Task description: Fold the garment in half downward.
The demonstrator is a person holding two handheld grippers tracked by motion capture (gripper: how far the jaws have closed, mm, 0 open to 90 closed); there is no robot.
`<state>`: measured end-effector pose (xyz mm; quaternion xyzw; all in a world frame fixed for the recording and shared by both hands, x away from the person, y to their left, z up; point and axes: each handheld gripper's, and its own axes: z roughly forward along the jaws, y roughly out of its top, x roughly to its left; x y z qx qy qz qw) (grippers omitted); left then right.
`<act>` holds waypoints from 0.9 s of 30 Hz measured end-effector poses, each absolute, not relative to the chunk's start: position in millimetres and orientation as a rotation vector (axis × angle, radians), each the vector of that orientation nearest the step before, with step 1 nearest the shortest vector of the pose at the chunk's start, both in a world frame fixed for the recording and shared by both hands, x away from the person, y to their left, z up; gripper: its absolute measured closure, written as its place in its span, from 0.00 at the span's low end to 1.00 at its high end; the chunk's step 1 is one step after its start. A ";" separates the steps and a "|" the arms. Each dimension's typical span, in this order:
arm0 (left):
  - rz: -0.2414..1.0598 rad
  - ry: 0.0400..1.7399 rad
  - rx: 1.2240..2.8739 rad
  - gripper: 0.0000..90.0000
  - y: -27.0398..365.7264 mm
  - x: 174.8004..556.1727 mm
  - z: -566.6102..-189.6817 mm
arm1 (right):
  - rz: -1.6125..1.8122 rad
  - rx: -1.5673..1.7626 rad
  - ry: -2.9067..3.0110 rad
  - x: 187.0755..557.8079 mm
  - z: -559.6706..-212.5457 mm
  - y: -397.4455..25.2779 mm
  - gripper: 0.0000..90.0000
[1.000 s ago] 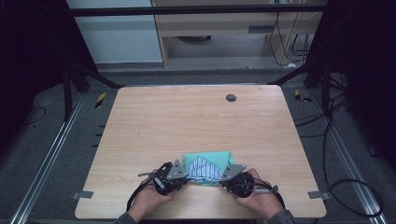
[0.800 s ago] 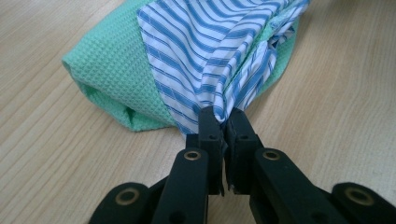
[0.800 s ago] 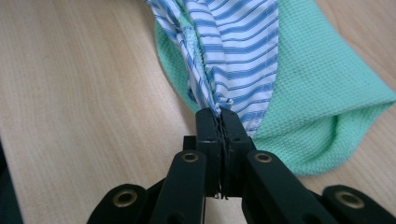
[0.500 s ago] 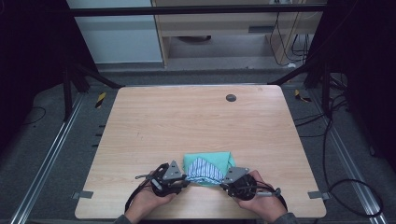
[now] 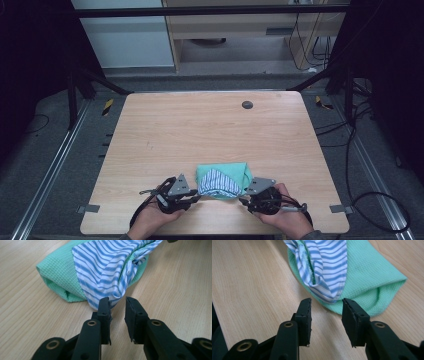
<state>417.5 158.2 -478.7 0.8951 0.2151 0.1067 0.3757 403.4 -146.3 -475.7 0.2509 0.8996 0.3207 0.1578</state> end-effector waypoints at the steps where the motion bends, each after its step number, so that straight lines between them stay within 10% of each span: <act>1: 0.283 0.571 2.279 0.80 161.9 418.1 -477.4 | 0.918 0.734 2.560 404.6 -475.9 -149.9 0.61; 7: 0.321 0.641 2.255 0.68 172.6 422.7 -474.8 | 0.918 0.817 2.510 410.8 -475.6 -160.7 0.47; 15: 0.428 0.846 2.219 0.23 198.2 447.0 -472.9 | 0.846 1.081 2.307 433.5 -477.3 -191.6 0.16; 27: 0.460 1.021 2.187 0.11 230.8 480.3 -478.5 | 0.870 1.308 2.166 467.4 -485.2 -214.5 0.10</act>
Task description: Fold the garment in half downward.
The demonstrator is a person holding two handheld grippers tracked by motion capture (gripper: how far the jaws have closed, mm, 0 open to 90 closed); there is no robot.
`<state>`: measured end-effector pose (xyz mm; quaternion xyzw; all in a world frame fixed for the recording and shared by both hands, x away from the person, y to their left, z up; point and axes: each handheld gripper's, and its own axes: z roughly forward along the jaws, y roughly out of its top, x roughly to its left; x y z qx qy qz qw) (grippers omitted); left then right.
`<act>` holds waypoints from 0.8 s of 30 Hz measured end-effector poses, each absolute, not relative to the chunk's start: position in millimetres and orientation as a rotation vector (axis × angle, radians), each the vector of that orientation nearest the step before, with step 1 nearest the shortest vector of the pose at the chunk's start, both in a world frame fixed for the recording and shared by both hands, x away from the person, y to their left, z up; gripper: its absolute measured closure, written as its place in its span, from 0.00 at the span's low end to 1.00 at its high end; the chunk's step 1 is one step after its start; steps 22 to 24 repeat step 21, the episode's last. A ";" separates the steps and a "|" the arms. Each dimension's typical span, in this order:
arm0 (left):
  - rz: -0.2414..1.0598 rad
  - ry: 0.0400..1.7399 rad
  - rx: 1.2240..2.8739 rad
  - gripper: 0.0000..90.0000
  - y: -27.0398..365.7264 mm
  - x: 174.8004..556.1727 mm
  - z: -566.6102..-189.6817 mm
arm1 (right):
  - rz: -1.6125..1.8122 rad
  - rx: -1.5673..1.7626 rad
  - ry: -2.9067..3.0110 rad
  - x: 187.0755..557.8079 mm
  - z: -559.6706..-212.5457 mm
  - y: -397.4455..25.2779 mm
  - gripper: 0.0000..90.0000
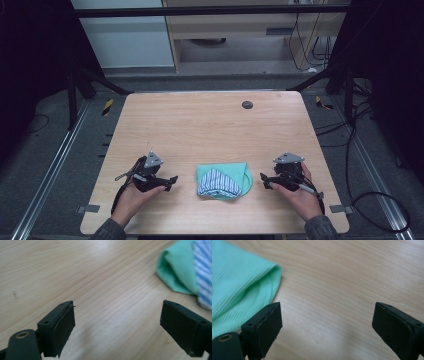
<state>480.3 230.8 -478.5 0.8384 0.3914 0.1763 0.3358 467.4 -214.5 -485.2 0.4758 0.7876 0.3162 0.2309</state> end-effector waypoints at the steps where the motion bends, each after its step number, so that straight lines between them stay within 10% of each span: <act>1: 0.458 1.042 2.177 0.11 232.9 483.6 -481.0 | 0.883 1.330 2.150 471.1 -486.7 -215.2 0.10; 24: 0.511 1.149 2.106 0.03 241.6 507.4 -508.3 | 0.833 1.574 1.952 502.8 -512.6 -211.0 0.00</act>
